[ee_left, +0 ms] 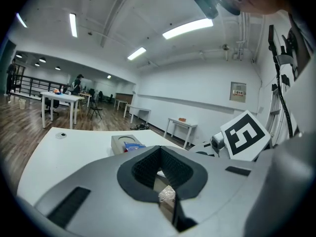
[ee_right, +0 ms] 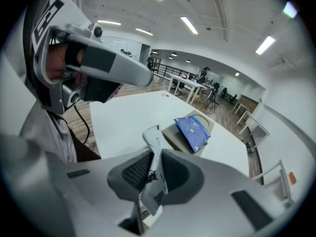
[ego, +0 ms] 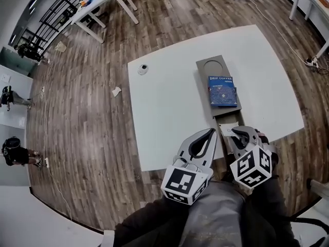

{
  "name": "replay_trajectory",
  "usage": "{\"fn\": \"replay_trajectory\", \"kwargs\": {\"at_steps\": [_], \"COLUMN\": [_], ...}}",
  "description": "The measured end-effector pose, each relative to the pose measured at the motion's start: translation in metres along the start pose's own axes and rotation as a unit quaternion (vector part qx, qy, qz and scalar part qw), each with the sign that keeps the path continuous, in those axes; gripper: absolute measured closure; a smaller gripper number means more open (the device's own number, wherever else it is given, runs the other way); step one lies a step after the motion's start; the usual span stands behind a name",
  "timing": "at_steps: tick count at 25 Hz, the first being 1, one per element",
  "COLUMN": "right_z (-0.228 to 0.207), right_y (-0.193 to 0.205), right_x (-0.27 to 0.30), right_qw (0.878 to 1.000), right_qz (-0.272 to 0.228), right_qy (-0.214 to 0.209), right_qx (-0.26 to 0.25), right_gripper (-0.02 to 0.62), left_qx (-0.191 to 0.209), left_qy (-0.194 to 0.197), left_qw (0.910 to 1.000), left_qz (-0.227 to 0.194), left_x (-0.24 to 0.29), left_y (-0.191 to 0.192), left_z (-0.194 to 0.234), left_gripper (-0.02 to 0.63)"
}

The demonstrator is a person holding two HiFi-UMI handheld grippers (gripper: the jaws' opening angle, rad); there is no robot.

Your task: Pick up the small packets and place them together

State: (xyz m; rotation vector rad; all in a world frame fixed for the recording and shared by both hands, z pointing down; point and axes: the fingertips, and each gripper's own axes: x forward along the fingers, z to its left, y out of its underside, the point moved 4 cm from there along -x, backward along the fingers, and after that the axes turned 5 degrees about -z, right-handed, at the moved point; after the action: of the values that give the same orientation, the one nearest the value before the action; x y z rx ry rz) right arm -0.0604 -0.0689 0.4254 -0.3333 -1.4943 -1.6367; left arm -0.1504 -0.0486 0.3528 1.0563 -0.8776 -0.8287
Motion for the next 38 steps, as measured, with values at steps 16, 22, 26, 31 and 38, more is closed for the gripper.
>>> {"fn": "replay_trajectory", "kwargs": {"at_steps": [16,22,26,31,38], "right_z": [-0.105,-0.108,-0.105,-0.102,-0.105], "right_y": [-0.062,-0.052,-0.055,-0.058,-0.060], "right_x": [0.068,0.094,0.099,0.105,0.101], "right_qw": [0.999,0.999,0.998,0.997,0.996], "right_qz": [-0.035,-0.008,-0.009,-0.024,-0.052], "right_qy": [0.034,-0.017,-0.041,-0.056,-0.032], "right_qx": [0.014,0.038,0.045,0.052,0.060], "right_gripper": [0.545,0.465,0.415,0.334,0.297], "left_qx": [-0.047,-0.066,-0.071,-0.074,-0.066], "left_qy": [-0.064,-0.070,-0.068,-0.070,-0.064], "left_qw": [0.9968,0.9951,0.9946,0.9939,0.9949], "left_qz": [0.007,0.023,0.031,0.043,0.042], "left_x": [0.040,0.057,0.061,0.062,0.057], "left_y": [-0.009,0.000,0.002,0.009,0.009], "left_z": [0.098,0.118,0.120,0.123,0.116], "left_gripper": [0.603,0.603,0.603,0.603,0.603]}}
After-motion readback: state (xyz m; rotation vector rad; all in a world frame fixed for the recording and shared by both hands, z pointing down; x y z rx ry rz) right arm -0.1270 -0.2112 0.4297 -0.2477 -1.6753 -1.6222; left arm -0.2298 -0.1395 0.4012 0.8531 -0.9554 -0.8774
